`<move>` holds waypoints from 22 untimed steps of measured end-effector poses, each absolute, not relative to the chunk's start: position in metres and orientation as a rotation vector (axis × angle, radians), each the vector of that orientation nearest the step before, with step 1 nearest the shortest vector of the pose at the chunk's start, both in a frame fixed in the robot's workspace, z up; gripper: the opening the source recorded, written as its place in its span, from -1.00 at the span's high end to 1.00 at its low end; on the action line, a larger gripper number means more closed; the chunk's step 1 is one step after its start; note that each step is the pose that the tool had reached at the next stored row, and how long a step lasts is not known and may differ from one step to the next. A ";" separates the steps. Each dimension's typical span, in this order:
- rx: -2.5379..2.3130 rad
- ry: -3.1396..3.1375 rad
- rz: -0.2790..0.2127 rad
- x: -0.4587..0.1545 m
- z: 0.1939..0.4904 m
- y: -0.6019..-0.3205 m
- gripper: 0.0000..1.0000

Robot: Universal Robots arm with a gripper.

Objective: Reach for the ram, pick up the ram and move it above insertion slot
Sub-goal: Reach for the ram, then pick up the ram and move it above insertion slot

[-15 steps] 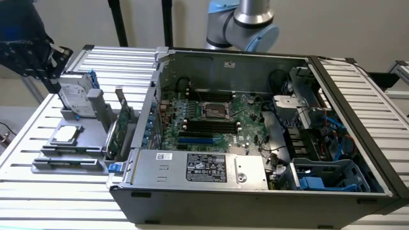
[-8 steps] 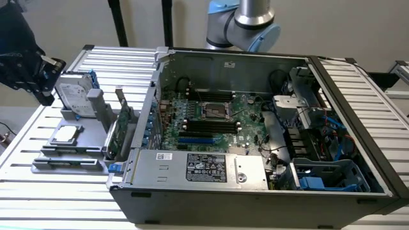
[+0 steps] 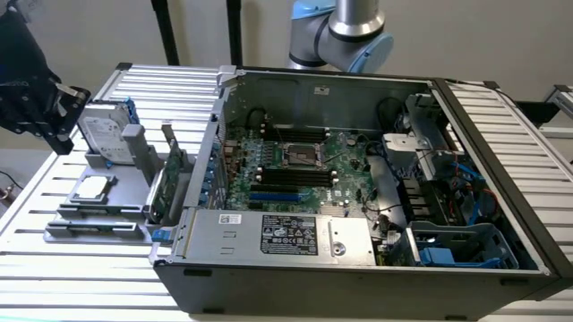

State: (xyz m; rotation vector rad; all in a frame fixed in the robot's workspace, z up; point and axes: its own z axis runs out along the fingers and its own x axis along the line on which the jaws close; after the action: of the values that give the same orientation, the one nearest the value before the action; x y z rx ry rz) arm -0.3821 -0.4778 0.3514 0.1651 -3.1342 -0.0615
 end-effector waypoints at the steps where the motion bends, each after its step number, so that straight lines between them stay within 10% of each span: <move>1: 0.192 -3.132 -0.061 -0.382 0.351 -0.478 0.79; 22: 0.773 -3.035 -0.073 -0.382 0.344 -0.478 0.79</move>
State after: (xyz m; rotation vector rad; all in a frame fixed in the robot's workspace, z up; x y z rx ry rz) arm -0.3821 -0.4778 0.3441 0.7727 -3.0347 -0.0735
